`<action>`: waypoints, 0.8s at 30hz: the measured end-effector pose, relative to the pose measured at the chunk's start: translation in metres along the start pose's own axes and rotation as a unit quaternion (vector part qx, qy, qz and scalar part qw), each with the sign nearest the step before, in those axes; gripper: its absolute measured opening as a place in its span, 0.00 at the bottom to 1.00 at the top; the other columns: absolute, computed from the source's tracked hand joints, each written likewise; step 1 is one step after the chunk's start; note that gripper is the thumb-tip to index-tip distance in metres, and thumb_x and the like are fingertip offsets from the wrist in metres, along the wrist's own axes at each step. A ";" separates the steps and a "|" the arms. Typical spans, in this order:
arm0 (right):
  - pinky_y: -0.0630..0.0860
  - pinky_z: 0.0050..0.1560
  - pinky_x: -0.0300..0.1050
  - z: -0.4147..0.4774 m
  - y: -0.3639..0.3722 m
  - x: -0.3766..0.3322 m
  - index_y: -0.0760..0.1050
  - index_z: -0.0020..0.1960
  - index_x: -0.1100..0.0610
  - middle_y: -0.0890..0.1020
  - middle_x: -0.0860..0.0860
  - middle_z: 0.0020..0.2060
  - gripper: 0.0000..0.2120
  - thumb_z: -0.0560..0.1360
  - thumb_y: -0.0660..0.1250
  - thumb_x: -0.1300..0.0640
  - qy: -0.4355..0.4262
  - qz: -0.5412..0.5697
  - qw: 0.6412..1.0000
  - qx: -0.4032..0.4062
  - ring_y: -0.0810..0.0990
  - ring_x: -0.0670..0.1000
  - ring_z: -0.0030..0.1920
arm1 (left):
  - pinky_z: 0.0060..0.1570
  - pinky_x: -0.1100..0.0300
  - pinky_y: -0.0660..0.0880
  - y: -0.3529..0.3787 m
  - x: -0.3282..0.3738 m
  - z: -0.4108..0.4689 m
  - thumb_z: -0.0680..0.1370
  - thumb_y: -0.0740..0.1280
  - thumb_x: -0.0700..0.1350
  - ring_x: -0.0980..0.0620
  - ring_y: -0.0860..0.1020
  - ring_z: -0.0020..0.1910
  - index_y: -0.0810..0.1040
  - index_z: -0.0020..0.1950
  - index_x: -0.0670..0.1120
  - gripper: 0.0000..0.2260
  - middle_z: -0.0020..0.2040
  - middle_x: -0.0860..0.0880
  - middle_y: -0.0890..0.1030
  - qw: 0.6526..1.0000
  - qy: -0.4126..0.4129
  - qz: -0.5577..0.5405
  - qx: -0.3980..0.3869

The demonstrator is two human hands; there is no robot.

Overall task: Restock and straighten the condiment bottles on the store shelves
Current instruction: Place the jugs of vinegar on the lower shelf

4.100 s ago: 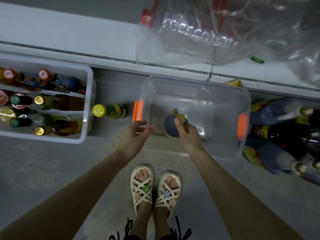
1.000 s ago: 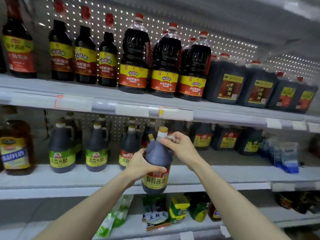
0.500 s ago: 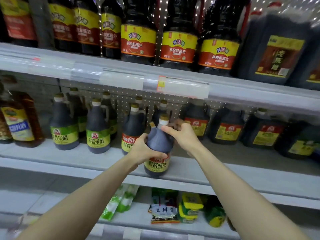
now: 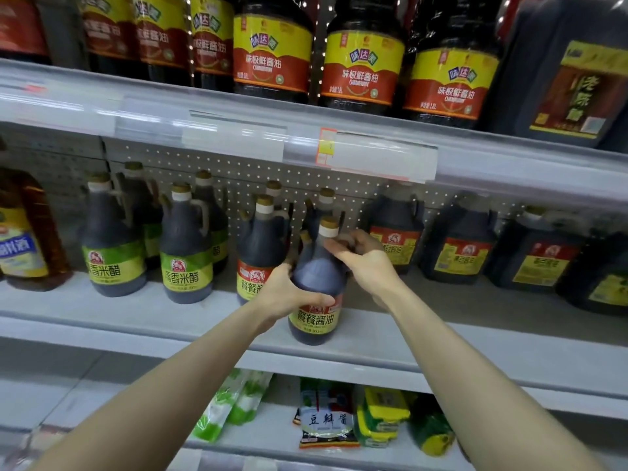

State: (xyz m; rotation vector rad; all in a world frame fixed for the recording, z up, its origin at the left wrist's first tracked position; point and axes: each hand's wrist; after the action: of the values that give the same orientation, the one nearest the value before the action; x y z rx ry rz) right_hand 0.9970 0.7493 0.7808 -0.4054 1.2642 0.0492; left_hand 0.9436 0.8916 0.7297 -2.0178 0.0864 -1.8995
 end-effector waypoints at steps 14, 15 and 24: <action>0.74 0.64 0.53 -0.041 0.016 0.021 0.64 0.74 0.56 0.73 0.53 0.69 0.25 0.80 0.63 0.50 0.132 0.058 0.989 0.020 0.74 0.55 0.65 | 0.60 0.46 0.74 -0.008 -0.009 -0.035 0.79 0.66 0.44 0.46 0.68 0.70 0.61 0.76 0.51 0.27 0.73 0.46 0.68 0.990 0.014 -0.139 0.001; 0.73 0.63 0.51 -0.045 0.018 0.022 0.62 0.76 0.55 0.70 0.53 0.71 0.26 0.80 0.61 0.50 0.141 0.064 0.988 0.023 0.72 0.55 0.67 | 0.59 0.46 0.75 -0.008 -0.009 -0.038 0.79 0.65 0.44 0.46 0.69 0.70 0.62 0.75 0.51 0.25 0.73 0.46 0.68 0.989 0.015 -0.149 0.004; 0.75 0.58 0.57 -0.061 0.028 0.023 0.57 0.77 0.48 0.68 0.52 0.73 0.26 0.81 0.60 0.50 0.185 0.119 0.975 0.030 0.71 0.58 0.68 | 0.60 0.45 0.75 -0.003 -0.009 -0.040 0.80 0.64 0.44 0.47 0.72 0.64 0.64 0.75 0.48 0.24 0.70 0.45 0.71 0.985 0.027 -0.167 0.035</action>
State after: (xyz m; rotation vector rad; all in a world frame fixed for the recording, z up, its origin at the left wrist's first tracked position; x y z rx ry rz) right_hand 0.9414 0.7512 0.7369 -0.2132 1.6745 0.1440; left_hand 0.9032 0.8878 0.7231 -2.0339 -0.3197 -2.1214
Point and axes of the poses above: each hand's wrist, its own z-axis towards the middle knuckle, its own y-axis out of the palm, x = y × z
